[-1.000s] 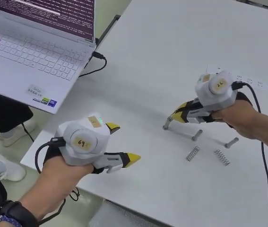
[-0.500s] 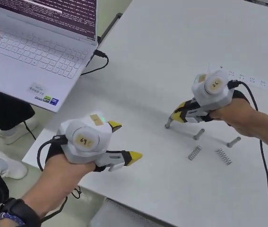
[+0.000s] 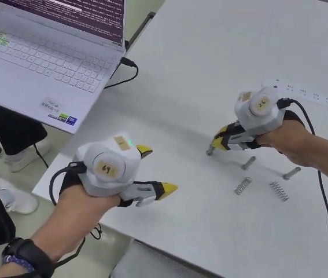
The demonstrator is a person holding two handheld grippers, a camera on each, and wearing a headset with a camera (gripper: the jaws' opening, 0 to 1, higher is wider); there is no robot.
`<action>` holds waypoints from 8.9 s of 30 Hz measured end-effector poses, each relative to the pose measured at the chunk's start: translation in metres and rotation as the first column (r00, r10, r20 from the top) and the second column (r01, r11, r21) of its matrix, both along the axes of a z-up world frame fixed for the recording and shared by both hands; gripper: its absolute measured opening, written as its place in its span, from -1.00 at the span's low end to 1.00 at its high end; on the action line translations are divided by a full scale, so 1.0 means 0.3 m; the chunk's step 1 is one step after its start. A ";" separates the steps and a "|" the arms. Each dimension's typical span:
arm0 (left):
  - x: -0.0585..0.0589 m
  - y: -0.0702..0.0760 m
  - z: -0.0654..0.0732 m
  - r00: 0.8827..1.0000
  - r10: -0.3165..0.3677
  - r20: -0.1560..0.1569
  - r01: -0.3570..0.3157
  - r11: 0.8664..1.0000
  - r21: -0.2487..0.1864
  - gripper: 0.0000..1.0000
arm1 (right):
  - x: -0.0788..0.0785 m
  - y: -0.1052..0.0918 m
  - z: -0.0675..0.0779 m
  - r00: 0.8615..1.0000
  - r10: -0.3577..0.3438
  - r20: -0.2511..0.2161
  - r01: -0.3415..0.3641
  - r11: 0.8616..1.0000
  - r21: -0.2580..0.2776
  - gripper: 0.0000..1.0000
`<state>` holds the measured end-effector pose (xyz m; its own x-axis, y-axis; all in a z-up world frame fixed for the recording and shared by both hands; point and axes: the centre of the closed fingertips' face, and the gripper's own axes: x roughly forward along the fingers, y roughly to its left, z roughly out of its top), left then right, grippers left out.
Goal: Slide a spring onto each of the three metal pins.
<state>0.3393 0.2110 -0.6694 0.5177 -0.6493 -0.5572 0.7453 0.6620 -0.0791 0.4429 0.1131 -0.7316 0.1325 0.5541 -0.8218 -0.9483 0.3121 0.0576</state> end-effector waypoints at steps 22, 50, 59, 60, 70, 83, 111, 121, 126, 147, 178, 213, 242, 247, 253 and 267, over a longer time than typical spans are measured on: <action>-0.004 0.030 -0.004 0.999 0.032 -0.009 -0.032 0.999 -0.003 0.03 | -0.006 -0.008 -0.064 1.000 0.012 -0.025 -0.013 0.999 -0.041 -0.75; -0.011 -0.007 0.041 1.000 0.011 0.017 -0.011 1.000 -0.014 0.04 | -0.031 -0.090 0.059 0.990 -0.134 0.050 0.130 0.989 0.066 -0.42; -0.018 -0.007 0.055 1.000 0.008 0.023 -0.008 1.000 -0.016 0.04 | -0.062 -0.132 0.091 0.978 -0.196 0.067 0.189 0.977 0.102 -0.37; -0.019 -0.007 0.056 1.000 0.007 0.024 -0.006 1.000 -0.014 0.04 | -0.068 -0.137 0.098 0.976 -0.206 0.065 0.198 0.974 0.111 -0.37; -0.026 -0.010 0.072 0.999 0.002 0.033 -0.002 1.000 -0.018 0.03 | -0.103 -0.180 0.137 0.952 -0.301 0.065 0.284 0.941 0.186 -0.25; -0.017 -0.014 0.085 0.999 -0.003 0.039 0.003 1.000 -0.010 0.03 | -0.158 -0.276 0.194 0.911 -0.406 0.079 0.374 0.890 0.259 -0.16; 0.054 -0.089 0.106 0.998 -0.035 0.050 0.036 0.999 -0.019 0.10 | -0.315 -0.569 0.253 0.788 -0.613 0.057 0.561 0.754 0.343 0.03; 0.064 -0.125 0.110 0.998 -0.047 0.049 0.048 0.999 -0.018 0.12 | -0.419 -0.660 0.244 0.734 -0.677 0.046 0.623 0.699 0.350 0.07; 0.068 -0.141 0.106 0.998 -0.054 0.045 0.054 0.998 -0.014 0.13 | -0.455 -0.687 0.245 0.713 -0.701 0.040 0.645 0.677 0.355 0.09; 0.068 -0.295 0.058 0.989 -0.145 0.017 0.145 0.989 -0.001 0.11 | -0.501 -0.699 0.257 0.690 -0.723 0.021 0.665 0.645 0.375 0.14; 0.071 -0.532 -0.060 0.957 -0.286 -0.050 0.286 0.958 0.001 0.07 | -0.544 -0.734 0.264 0.672 -0.740 0.008 0.686 0.627 0.369 0.16; 0.096 -0.662 -0.359 0.948 -0.257 -0.189 0.272 0.961 0.055 -0.36 | -0.581 -0.751 0.229 0.680 -0.733 -0.016 0.694 0.636 0.336 0.13; 0.093 -0.588 -0.374 0.966 -0.224 -0.131 0.244 0.956 0.161 -0.95 | -0.591 -0.733 0.214 0.682 -0.730 -0.037 0.694 0.631 0.346 0.11; 0.087 -0.555 -0.358 0.968 -0.215 -0.127 0.233 0.960 0.157 -0.95 | -0.591 -0.719 0.211 0.692 -0.721 -0.041 0.687 0.639 0.347 0.11; 0.070 -0.513 -0.335 0.971 -0.208 -0.116 0.224 0.961 0.159 -0.95 | -0.583 -0.700 0.214 0.703 -0.710 -0.044 0.676 0.647 0.353 0.11; 0.027 -0.421 -0.297 0.980 -0.165 -0.108 0.180 0.974 0.140 -0.95 | -0.572 -0.628 0.213 0.745 -0.664 -0.054 0.636 0.685 0.355 0.10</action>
<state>0.3473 0.0848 -0.7584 0.3450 -0.6305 -0.6953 0.8431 0.5337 -0.0656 0.2713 -0.0751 -0.6677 0.6147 0.5372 -0.5775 -0.5197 0.8266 0.2159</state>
